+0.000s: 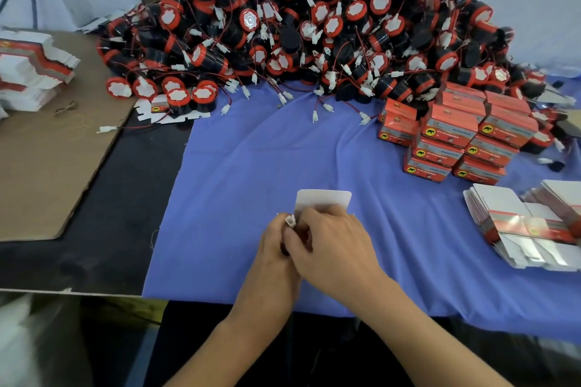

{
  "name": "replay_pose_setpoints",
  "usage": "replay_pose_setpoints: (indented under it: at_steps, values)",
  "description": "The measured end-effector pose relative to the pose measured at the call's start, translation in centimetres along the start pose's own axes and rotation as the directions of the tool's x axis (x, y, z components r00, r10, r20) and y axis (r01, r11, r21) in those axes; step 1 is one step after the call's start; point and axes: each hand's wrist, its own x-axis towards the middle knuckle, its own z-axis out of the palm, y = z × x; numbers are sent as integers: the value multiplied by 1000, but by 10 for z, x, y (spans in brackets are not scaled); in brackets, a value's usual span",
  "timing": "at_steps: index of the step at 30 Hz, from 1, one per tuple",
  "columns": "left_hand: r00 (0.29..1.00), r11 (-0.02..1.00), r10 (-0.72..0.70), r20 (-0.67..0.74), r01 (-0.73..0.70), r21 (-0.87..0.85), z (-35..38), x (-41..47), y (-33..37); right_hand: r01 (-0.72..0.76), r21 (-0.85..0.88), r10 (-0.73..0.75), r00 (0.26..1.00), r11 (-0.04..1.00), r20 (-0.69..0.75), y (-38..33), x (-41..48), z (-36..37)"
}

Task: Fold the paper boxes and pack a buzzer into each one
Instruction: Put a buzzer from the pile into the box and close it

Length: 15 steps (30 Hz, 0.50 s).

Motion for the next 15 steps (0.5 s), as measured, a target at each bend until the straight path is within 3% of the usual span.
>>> replay_pose_setpoints:
  at_steps: [2,6,8,11,15]
  values:
    - [1000,981,-21,-20,17,-194,2,-2,4,28,-3,-28,1000,1000,11,-1,-3,-1]
    - [991,935,-133,7,128,-332,2,-2,-5,50,24,-50,999,998,-15,-2,-1,-1]
    - [980,930,-187,62,197,-309,0,-4,-8,37,67,-37,999,997,0,0,1,-3]
    - [986,974,-130,106,147,-174,0,-12,-19,-42,114,32,996,993,88,6,5,-11]
    - [998,983,-62,-8,60,-176,-2,-14,-21,-43,76,28,984,996,178,8,10,-19]
